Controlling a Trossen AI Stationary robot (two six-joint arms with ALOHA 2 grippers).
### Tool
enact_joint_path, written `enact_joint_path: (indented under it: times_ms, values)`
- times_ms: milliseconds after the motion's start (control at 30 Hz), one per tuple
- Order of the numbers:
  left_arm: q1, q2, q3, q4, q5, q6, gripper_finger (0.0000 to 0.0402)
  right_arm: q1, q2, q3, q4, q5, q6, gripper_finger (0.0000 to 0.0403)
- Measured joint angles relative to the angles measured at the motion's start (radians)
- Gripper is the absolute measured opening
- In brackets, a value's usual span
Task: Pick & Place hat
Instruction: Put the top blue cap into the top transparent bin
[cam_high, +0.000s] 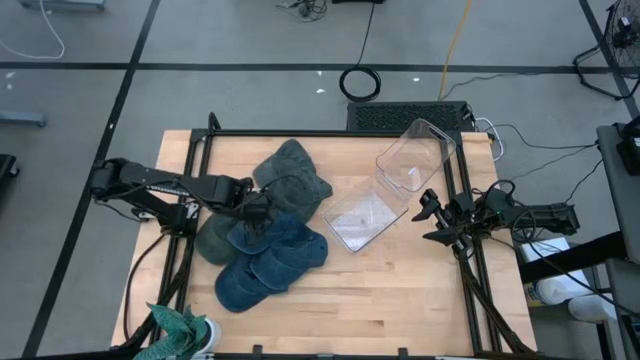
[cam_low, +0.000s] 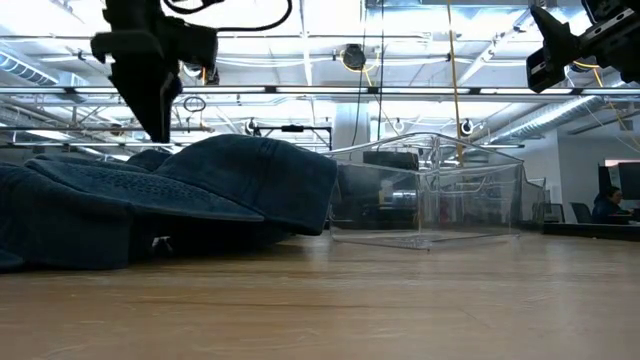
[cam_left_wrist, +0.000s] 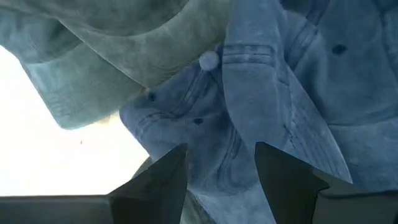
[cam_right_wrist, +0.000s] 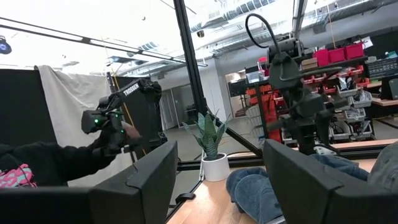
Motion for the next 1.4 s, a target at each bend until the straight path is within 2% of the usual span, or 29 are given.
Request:
enact_joint_path:
  times_ms: [200, 467, 667, 767, 933, 1000, 1167, 1400]
  values:
    - [-0.001, 0.0, -0.048, 0.03, 0.049, -0.011, 0.0195, 0.0, 0.0, 0.0, 0.0, -0.001, -0.002, 0.0226]
    - [-0.001, 0.0, -0.107, 0.081, 0.056, -0.031, 0.0195, 0.0, 0.0, 0.0, 0.0, -0.001, -0.023, 0.0226]
    - [-0.001, -0.001, -0.142, 0.142, 0.048, 0.044, 0.019, 0.0, 0.0, 0.0, 0.0, -0.001, -0.023, 0.0226]
    - [-0.005, -0.001, -0.145, 0.146, 0.041, 0.076, 0.0154, 0.0, 0.0, 0.0, 0.0, -0.001, -0.023, 0.0226]
    - [-0.008, -0.001, -0.146, 0.143, 0.036, 0.133, 0.0025, 0.0, 0.0, 0.0, 0.0, -0.001, -0.023, 0.0226]
    - [-0.01, -0.001, -0.144, 0.135, 0.018, 0.134, 0.0013, 0.0, 0.0, 0.0, 0.0, -0.001, -0.023, 0.0226]
    - [-0.056, 0.0, -0.058, 0.031, -0.094, 0.146, 0.0006, 0.0, 0.0, 0.0, 0.0, -0.001, -0.023, 0.0226]
    - [-0.149, 0.0, 0.184, -0.137, -0.229, 0.158, 0.0003, 0.0, 0.0, 0.0, 0.0, 0.057, -0.023, 0.0226]
